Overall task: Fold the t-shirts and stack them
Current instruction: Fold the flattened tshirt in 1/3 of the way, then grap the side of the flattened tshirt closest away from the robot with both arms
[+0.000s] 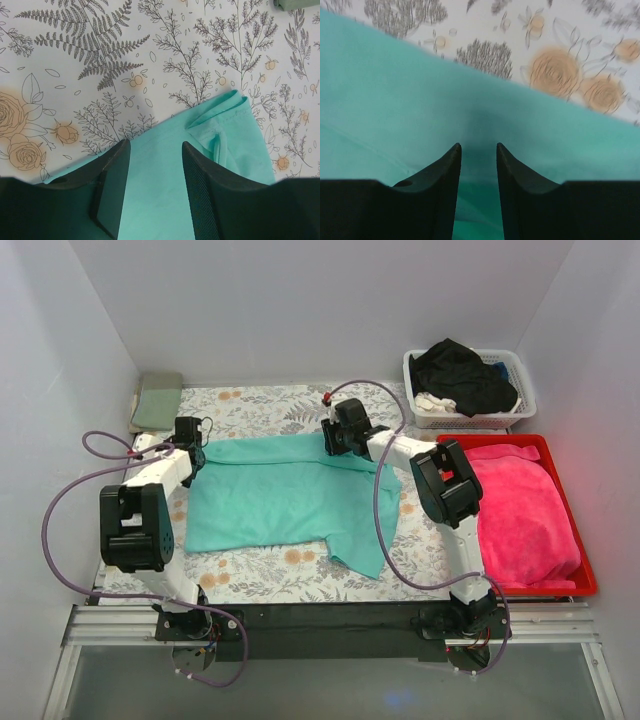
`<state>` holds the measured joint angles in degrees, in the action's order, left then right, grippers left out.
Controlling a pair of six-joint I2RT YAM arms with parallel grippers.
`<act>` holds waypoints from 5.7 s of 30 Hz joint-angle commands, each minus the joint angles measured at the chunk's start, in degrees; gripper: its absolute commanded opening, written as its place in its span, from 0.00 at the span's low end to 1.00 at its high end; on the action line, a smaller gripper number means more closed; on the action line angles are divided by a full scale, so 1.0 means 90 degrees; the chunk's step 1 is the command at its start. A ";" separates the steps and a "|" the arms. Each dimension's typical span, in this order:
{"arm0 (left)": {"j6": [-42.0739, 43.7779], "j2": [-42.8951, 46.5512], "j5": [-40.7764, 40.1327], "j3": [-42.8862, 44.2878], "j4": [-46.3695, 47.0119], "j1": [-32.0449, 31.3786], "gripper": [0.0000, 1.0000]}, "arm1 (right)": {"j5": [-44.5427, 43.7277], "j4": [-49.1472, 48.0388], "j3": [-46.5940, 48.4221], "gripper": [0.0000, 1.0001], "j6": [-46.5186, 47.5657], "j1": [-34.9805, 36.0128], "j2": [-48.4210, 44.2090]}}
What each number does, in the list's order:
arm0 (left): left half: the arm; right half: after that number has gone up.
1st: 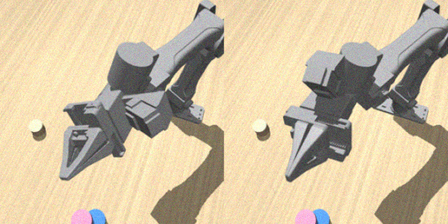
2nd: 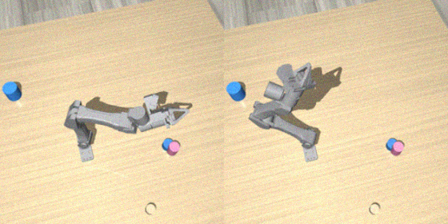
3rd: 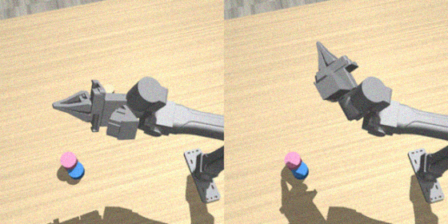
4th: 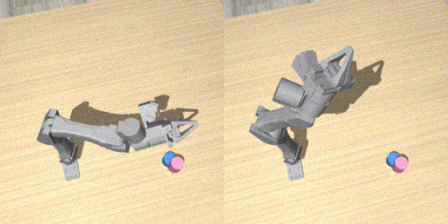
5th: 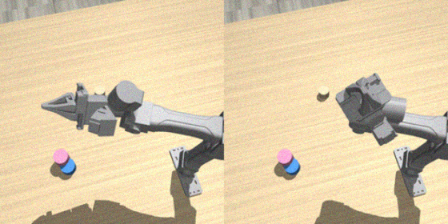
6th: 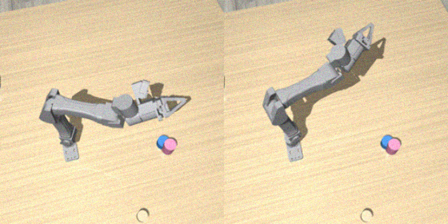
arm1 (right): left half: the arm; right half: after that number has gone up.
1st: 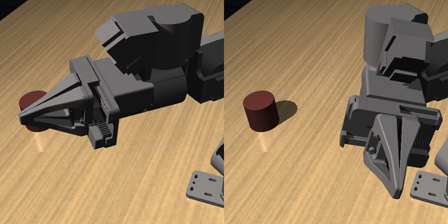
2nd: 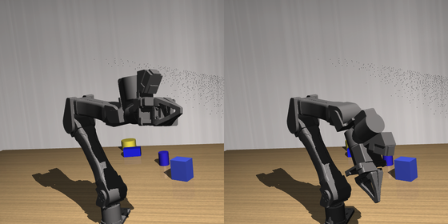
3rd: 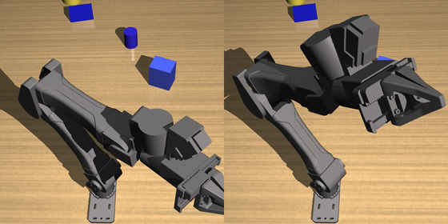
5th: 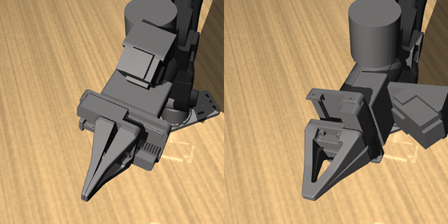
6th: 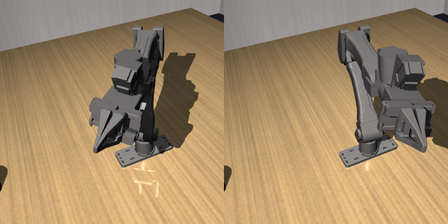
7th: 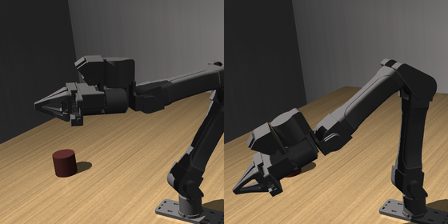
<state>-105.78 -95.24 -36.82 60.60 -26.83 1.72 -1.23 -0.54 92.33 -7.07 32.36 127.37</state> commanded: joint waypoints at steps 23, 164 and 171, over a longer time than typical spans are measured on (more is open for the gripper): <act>0.1440 -0.1341 0.1551 0.1440 0.1115 0.0015 0.42 | -0.1513 0.0518 -0.2643 0.37 -0.0269 0.0507 -0.2689; -0.0464 0.1950 0.0448 -0.2192 -0.0310 -0.0318 0.38 | -0.0644 0.1075 -0.5728 0.44 -0.1539 -0.0119 -0.6301; -0.0347 0.1540 0.0390 -0.2280 0.0012 -0.0249 0.40 | -0.0654 0.1056 -0.5806 0.44 -0.1519 -0.0090 -0.6096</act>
<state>-108.44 -81.01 -30.11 40.12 -28.23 -0.93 -6.28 11.62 40.34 -20.05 31.22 72.05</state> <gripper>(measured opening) 0.393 0.443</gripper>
